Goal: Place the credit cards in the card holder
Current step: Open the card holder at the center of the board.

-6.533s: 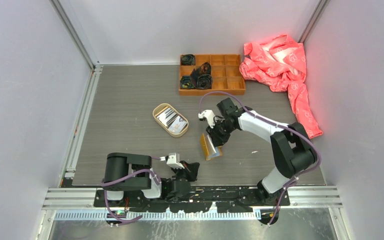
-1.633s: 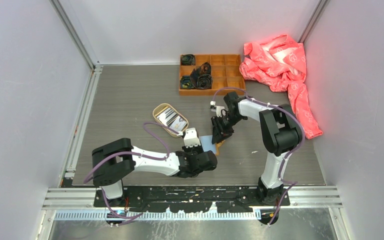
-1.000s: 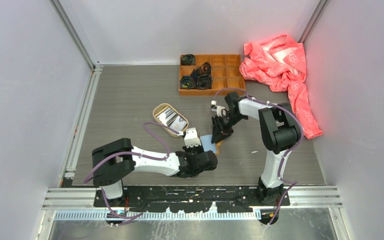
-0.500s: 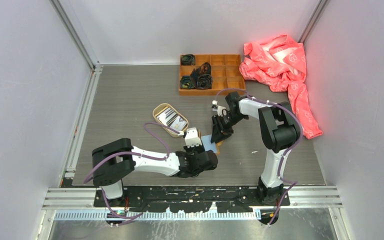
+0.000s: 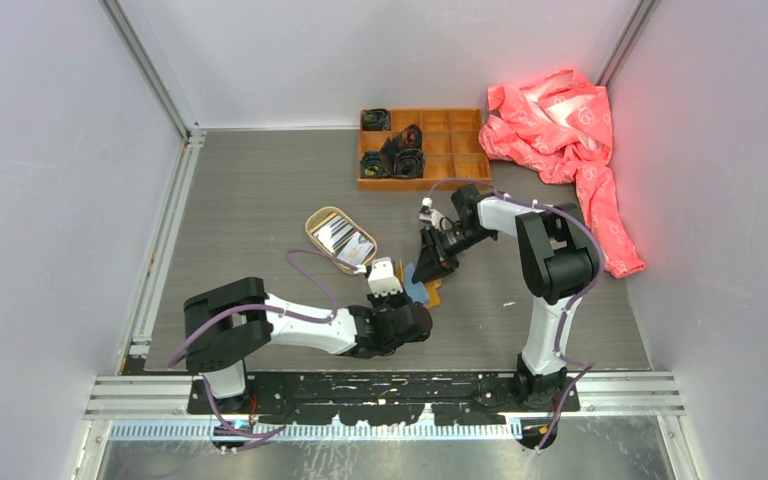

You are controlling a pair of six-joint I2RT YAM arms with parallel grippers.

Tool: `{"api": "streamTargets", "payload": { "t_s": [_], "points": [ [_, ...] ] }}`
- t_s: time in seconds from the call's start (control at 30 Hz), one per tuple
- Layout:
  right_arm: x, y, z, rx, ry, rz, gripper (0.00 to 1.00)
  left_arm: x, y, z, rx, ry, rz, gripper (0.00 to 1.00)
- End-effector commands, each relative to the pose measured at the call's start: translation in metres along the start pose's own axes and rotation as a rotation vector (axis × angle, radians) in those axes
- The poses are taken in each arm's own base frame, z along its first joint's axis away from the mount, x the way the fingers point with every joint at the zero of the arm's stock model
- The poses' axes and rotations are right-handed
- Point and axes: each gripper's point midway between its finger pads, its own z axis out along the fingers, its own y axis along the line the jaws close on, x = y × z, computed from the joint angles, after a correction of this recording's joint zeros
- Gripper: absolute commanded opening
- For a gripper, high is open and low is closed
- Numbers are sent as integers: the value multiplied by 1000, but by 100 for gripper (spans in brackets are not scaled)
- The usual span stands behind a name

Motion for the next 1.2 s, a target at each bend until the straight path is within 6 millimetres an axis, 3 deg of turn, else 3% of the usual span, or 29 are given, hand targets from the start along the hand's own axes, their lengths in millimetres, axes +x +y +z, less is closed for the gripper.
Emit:
{"api": "streamTargets", "payload": {
  "t_s": [0.0,0.1,0.2,0.33,0.5,0.63,0.8,1.0,1.17],
  "points": [
    [-4,14,-4,-35,-18,-38,33,-6,-12,-4,60,-19,-49,0],
    [-8,-13,-6,137,-48,-49,32,-7,-9,-4,69,-28,-64,0],
    [-12,-27,-11,233,-68,-63,22,-6,-2,-4,84,-33,-82,0],
    [-18,-27,-17,276,-111,-106,8,-1,13,-6,104,-31,-116,0],
    [-27,-18,-30,312,-178,-180,1,5,43,-8,79,0,-165,4],
    [-27,-16,-30,335,-172,-219,1,8,58,-6,55,24,-169,30],
    [-24,-21,-26,416,-127,-289,2,10,67,-3,42,78,-161,49],
    [-26,-25,-28,523,-104,-379,15,5,68,-9,119,107,-104,57],
    [-31,-17,-36,607,-125,-474,30,-4,52,-25,310,113,-4,60]
  ]
}}
